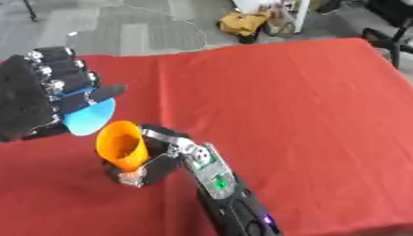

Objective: Pour the contents of one cup into another cup.

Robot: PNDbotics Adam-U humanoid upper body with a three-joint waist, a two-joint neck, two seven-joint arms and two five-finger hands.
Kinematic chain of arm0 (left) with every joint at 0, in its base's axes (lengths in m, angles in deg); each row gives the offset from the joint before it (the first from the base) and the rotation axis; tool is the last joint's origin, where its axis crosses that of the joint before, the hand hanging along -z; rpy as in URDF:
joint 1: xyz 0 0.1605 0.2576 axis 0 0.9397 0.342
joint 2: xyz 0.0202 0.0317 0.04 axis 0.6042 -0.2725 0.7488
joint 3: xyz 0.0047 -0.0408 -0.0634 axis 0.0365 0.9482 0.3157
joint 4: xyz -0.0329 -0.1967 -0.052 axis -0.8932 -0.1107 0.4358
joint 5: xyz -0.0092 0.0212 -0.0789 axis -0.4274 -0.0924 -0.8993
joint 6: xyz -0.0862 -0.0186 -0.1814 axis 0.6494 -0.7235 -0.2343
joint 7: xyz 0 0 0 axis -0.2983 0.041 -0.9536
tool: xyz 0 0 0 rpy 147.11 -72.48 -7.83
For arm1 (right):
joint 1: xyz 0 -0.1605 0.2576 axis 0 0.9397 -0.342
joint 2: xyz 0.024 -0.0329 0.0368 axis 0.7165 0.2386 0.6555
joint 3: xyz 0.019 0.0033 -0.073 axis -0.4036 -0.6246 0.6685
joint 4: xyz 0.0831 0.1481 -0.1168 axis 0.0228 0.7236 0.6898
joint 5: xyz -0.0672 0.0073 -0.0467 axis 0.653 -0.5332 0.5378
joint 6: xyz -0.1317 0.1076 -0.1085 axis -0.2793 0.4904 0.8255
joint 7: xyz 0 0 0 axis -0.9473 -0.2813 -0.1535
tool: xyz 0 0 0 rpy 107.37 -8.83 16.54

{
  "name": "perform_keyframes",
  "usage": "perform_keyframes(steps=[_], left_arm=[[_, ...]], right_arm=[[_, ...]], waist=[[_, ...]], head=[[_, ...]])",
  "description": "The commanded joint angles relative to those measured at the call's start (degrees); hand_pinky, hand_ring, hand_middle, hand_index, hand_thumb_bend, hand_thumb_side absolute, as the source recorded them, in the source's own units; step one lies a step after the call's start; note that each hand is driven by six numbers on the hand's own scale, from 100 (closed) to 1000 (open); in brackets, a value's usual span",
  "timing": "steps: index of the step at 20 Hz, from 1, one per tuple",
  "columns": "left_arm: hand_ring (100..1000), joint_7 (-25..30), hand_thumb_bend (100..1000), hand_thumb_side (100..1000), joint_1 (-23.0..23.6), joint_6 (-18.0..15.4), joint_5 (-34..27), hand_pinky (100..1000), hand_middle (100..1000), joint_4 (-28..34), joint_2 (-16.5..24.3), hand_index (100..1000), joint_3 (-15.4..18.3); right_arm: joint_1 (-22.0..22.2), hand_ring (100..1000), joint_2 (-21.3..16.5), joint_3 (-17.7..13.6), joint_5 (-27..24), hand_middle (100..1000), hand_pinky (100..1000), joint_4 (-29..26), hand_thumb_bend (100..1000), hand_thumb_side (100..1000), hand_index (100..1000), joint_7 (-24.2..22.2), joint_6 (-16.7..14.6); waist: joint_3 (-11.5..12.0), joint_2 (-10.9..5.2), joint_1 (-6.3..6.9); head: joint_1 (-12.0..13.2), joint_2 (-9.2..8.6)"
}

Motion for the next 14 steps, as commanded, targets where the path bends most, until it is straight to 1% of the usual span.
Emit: perform_keyframes(steps=[1, 7, 13, 14], left_arm=[[379, -0.3, 757, 100, -1.5, 0.3, 0.5, 336, 439, 0.3, 0.3, 799, 0.3], [393, -0.8, 760, 100, -2.3, 0.6, 2.8, 364, 450, 0.7, 0.3, 805, -0.6], [393, -1.6, 760, 100, -2.3, 1.0, 4.4, 364, 450, 0.6, 0.2, 805, -1.0], [398, -1.5, 769, 100, -2.3, 0.8, 4.7, 384, 455, 0.6, 0.4, 808, -1.4]], right_arm=[[-1.2, 678, -0.3, 0.0, -0.4, 316, 808, -0.8, 100, 100, 729, 0.0, 0.0], [-1.2, 679, -0.2, 0.1, -0.3, 316, 807, -0.7, 100, 100, 729, -0.1, 0.1], [-1.2, 679, -0.2, 0.1, -0.3, 316, 807, -0.6, 100, 100, 729, -0.1, 0.0], [-1.2, 679, -0.2, 0.1, -0.2, 316, 807, -0.6, 100, 100, 729, -0.1, 0.0]], waist=[[0.0, -1.0, -0.05], [-0.1, -1.02, 0.06], [-0.1, -1.02, 0.08], [-0.1, -1.02, 0.16]], head=[[-0.1, -0.68], [-0.2, -0.63], [-0.2, -0.63], [-0.2, -0.62]])
